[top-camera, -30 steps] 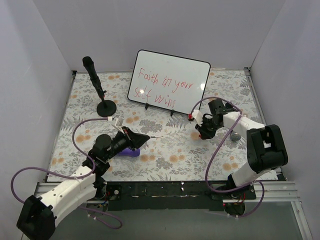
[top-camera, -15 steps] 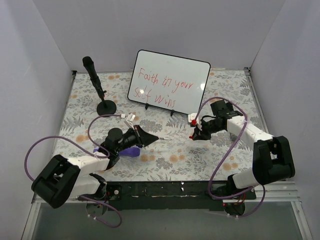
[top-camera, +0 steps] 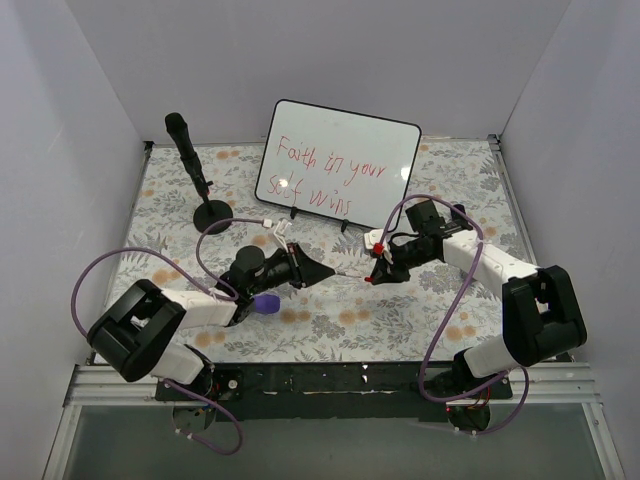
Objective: Write a sentence on the whiteboard
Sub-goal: Insert the whiteboard marker without the cap into the pen cap.
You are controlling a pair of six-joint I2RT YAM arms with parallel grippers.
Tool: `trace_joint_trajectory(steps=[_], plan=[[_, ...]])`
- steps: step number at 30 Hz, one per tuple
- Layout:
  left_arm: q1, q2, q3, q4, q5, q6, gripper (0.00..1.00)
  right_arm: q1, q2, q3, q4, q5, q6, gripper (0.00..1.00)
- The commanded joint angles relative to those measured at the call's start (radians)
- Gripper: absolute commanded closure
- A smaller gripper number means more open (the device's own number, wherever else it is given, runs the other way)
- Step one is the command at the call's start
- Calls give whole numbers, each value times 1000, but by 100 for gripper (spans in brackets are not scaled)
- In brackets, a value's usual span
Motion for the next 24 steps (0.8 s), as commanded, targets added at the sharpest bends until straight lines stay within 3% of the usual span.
trace_joint_trajectory(steps=[1,24], plan=[[-33,16,74,-56,-46,84,100,13,-1,33,14,-34,25,94],[-64,26,94,-90,-81,140,100,16,10,44,8,-36,50,94]])
